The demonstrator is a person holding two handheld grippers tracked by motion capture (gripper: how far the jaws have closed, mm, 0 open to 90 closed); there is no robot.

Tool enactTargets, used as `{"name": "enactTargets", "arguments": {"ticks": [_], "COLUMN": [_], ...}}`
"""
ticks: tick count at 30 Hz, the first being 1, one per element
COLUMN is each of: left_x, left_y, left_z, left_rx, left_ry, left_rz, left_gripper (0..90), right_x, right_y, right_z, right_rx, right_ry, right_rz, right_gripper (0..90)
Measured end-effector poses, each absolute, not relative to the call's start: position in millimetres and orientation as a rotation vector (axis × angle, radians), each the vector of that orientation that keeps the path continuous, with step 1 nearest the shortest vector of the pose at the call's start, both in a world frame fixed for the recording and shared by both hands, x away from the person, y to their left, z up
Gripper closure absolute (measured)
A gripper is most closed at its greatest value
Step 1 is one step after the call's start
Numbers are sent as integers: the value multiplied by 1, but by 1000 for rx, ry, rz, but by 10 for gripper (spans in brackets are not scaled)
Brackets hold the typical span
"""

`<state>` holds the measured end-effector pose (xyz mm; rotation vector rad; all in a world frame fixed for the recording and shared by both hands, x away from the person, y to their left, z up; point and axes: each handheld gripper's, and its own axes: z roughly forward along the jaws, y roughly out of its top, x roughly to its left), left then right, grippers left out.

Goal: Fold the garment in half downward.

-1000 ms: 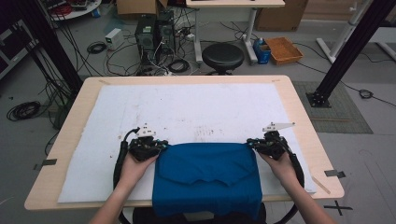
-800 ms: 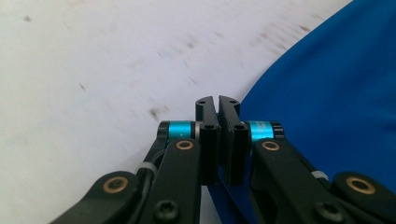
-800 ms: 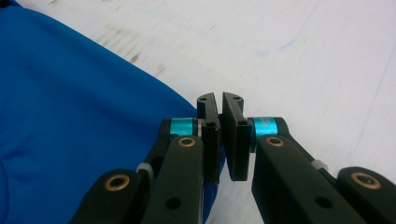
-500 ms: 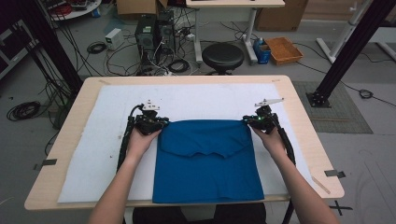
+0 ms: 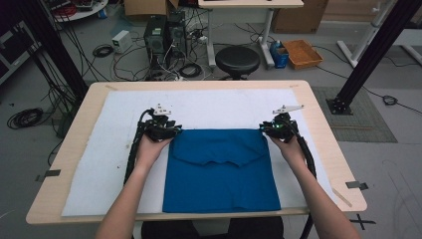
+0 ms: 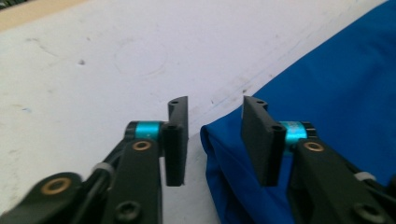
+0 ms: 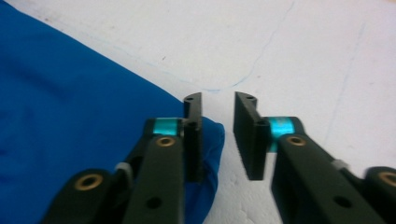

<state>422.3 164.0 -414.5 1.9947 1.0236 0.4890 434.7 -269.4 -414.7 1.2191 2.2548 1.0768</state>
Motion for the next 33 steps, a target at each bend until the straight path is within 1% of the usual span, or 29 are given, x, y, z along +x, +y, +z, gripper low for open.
{"name": "enactTargets", "arguments": {"ticks": [2,5,11,13,17,22,26,30,31,33], "left_x": [411,390,359,355,352,353,353,354,354,353], "left_y": [167,171,173,171,166,163,162,161,161,161], "left_z": [-413,-415,-431,-436,-440,-442,-442,-443,-443,-442], "left_rx": [1971,1991,1992,1984,2009,1997,2005,2015,2015,2011], "left_ry": [1040,1072,1146,1153,1142,1152,1148,1137,1133,1127], "left_rz": [475,475,388,372,367,346,343,338,339,347], "left_gripper": [596,597,618,619,658,697,728,802,821,853], "right_x": [430,413,376,367,360,359,362,363,363,361], "right_y": [-272,-276,-277,-279,-283,-283,-275,-269,-268,-268], "right_z": [-410,-405,-416,-422,-427,-434,-439,-442,-442,-440], "right_rx": [1207,1181,1234,1247,1300,1319,1311,1258,1247,1236], "right_ry": [2242,2203,2217,2219,2230,2260,2298,2345,2348,2347], "right_rz": [1092,1120,1116,1117,1126,1146,1116,1099,1100,1108], "right_gripper": [685,682,652,653,659,663,667,843,871,887]}}
